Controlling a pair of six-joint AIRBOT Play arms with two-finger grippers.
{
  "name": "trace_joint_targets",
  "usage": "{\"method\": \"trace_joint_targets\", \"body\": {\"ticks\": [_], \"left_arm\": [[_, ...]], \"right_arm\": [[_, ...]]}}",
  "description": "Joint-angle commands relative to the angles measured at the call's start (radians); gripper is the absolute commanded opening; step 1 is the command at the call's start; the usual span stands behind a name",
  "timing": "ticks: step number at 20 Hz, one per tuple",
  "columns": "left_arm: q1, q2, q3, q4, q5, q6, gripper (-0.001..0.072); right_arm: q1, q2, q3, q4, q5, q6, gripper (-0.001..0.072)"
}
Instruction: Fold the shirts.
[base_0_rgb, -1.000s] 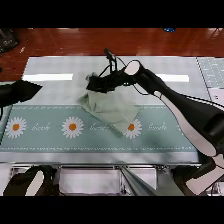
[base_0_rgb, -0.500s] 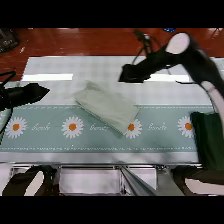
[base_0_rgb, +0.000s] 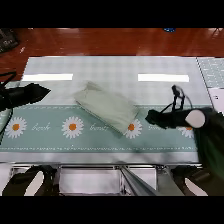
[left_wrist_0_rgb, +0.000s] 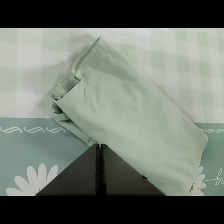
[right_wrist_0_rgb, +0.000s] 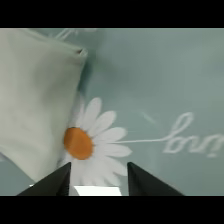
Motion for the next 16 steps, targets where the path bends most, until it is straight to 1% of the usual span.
{"method": "trace_joint_targets", "body": {"ticks": [1, 2, 4, 6, 7, 9, 13, 14, 15, 16], "left_arm": [[-0.003, 0.000, -0.009, 0.000, 0.000, 0.003, 0.0018], [-0.003, 0.000, -0.014, 0.000, -0.001, 0.003, 0.0018], [-0.003, 0.000, -0.027, 0.000, -0.002, 0.003, 0.0018], [-0.003, 0.000, -0.046, 0.000, -0.003, 0.003, 0.0018], [-0.003, 0.000, -0.056, 0.000, -0.005, 0.003, 0.0018], [-0.003, 0.000, -0.080, 0.000, -0.005, 0.003, 0.0018], [-0.003, 0.000, -0.101, 0.000, -0.005, 0.003, 0.0018], [-0.003, 0.000, -0.101, 0.000, -0.005, 0.003, 0.0018], [-0.003, 0.000, -0.101, 0.000, -0.005, 0.003, 0.0018], [-0.003, 0.000, -0.101, 0.000, -0.005, 0.003, 0.0018]], "right_arm": [[0.052, -0.020, -0.169, 0.292, -0.291, -0.043, 0.0410], [0.069, -0.060, -0.164, 0.334, -0.317, -0.068, 0.0410], [0.083, -0.146, -0.142, 0.436, -0.343, -0.153, 0.0410], [0.083, -0.226, -0.096, 0.547, -0.339, -0.278, 0.0411], [0.083, -0.261, -0.072, 0.592, -0.337, -0.321, 0.0411], [0.083, -0.338, -0.021, 0.661, -0.320, -0.385, 0.0411], [0.083, -0.501, 0.109, 0.736, -0.235, -0.489, 0.0407], [0.083, -0.540, 0.149, 0.748, -0.209, -0.509, 0.0358], [0.083, -0.571, 0.190, 0.753, -0.184, -0.537, 0.0221], [0.083, -0.600, 0.238, 0.754, -0.153, -0.585, 0.0050]]}}
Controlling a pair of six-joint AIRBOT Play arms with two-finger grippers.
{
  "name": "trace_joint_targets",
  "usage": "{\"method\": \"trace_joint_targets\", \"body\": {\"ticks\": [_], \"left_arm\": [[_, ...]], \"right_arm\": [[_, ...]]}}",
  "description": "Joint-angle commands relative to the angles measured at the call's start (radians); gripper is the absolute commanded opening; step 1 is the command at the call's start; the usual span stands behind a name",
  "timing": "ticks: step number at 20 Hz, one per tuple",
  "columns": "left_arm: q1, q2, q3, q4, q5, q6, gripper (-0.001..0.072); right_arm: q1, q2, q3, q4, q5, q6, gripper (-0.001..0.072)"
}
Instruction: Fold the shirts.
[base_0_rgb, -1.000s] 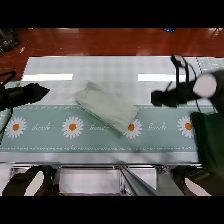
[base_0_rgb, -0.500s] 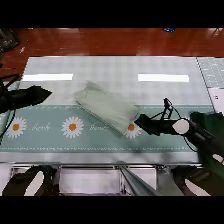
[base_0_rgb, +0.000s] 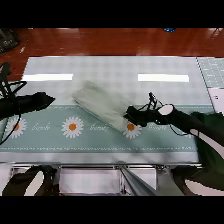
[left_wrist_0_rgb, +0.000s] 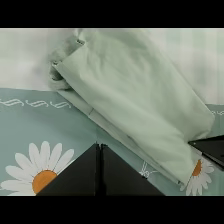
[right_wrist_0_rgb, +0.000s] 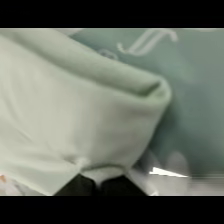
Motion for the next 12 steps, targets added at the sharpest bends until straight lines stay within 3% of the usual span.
{"method": "trace_joint_targets", "body": {"ticks": [1, 4, 6, 12], "left_arm": [[-0.001, 0.000, -0.006, 0.000, 0.000, 0.000, 0.0018], [-0.001, 0.000, -0.006, 0.000, 0.000, 0.000, 0.0018], [-0.001, -0.001, -0.006, 0.000, 0.003, 0.000, 0.0018], [-0.001, -0.014, -0.006, 0.000, 0.081, 0.018, 0.0018]], "right_arm": [[0.001, -0.113, 0.156, 0.059, 0.106, -0.167, 0.0020], [-0.008, -0.124, 0.346, -0.016, 0.166, -0.182, 0.0019], [-0.027, -0.124, 0.517, -0.097, 0.219, -0.130, 0.0019], [-0.187, -0.115, 1.032, -0.538, 0.649, 0.183, 0.0019]]}}
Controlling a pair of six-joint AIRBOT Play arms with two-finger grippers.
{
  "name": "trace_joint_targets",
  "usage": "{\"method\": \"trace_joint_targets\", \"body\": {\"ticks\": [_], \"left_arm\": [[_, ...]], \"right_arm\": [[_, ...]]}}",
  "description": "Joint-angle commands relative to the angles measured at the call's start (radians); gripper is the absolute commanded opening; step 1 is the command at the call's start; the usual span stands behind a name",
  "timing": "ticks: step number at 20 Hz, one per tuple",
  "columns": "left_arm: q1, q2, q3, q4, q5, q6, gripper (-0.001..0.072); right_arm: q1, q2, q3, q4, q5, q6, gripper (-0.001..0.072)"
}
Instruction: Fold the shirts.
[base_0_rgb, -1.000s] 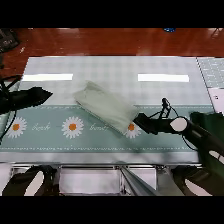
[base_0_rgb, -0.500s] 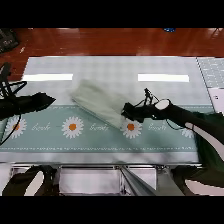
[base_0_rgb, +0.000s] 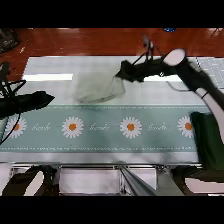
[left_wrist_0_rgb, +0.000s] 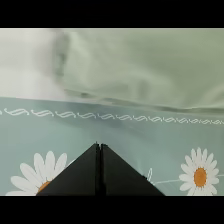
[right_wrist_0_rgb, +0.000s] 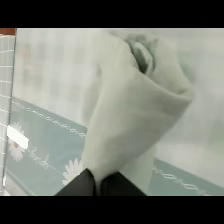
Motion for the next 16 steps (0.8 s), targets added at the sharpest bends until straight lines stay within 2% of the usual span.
{"method": "trace_joint_targets", "body": {"ticks": [1, 2, 4, 5, 13, 16], "left_arm": [[-0.001, -0.003, 0.000, 0.000, 0.021, 0.007, 0.0018], [-0.001, -0.003, 0.000, 0.000, 0.022, 0.009, 0.0018], [-0.001, -0.004, 0.000, 0.001, 0.037, 0.098, 0.0018], [-0.001, -0.004, 0.000, 0.004, 0.050, 0.109, 0.0018], [-0.063, -0.021, -0.002, 0.011, 0.108, 0.121, 0.0018], [-0.107, -0.063, -0.002, 0.010, 0.108, 0.121, 0.0018]], "right_arm": [[-0.105, 0.017, 0.274, -0.262, 0.278, 0.169, 0.0019], [-0.149, 0.037, 0.310, -0.265, 0.320, 0.185, 0.0019], [-0.241, 0.085, 0.348, -0.298, 0.406, 0.237, 0.0019], [-0.288, 0.113, 0.353, -0.339, 0.450, 0.254, 0.0019], [-0.693, 0.312, 0.352, -0.557, 0.829, 0.256, 0.0018], [-0.834, 0.393, 0.293, -0.589, 0.853, 0.240, 0.0018]]}}
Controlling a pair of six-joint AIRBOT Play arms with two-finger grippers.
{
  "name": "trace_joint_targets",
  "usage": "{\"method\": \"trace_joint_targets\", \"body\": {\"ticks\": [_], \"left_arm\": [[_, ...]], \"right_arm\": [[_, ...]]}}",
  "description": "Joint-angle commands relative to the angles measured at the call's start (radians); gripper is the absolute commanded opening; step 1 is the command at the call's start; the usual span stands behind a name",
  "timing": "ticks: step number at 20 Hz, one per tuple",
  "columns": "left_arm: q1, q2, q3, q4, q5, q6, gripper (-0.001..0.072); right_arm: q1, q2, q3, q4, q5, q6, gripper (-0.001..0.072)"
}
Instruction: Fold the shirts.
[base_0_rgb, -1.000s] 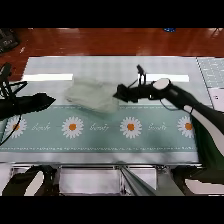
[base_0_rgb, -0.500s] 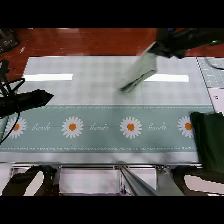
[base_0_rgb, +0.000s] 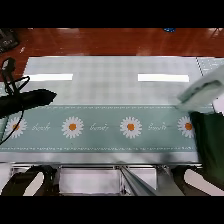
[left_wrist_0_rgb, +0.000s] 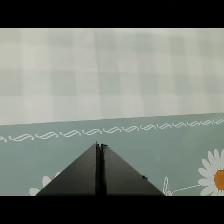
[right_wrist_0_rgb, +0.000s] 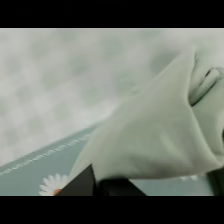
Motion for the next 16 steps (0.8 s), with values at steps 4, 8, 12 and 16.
{"method": "trace_joint_targets", "body": {"ticks": [4, 8, 12, 16], "left_arm": [[-0.093, -0.082, 0.000, 0.003, 0.013, 0.006, 0.0018], [-0.124, -0.109, 0.000, 0.003, 0.023, 0.006, 0.0018], [-0.124, -0.130, 0.000, 0.000, 0.036, 0.006, 0.0018], [-0.124, -0.156, 0.000, 0.005, 0.040, 0.015, 0.0018]], "right_arm": [[-0.325, 0.208, -0.273, -0.120, 0.086, -0.069, 0.0018], [-0.523, 0.338, -0.544, -0.319, 0.085, -0.135, 0.0019], [-0.683, 0.397, -0.715, -0.490, 0.076, -0.171, 0.0023], [-0.696, 0.394, -0.790, -0.479, 0.000, -0.141, 0.0409]]}}
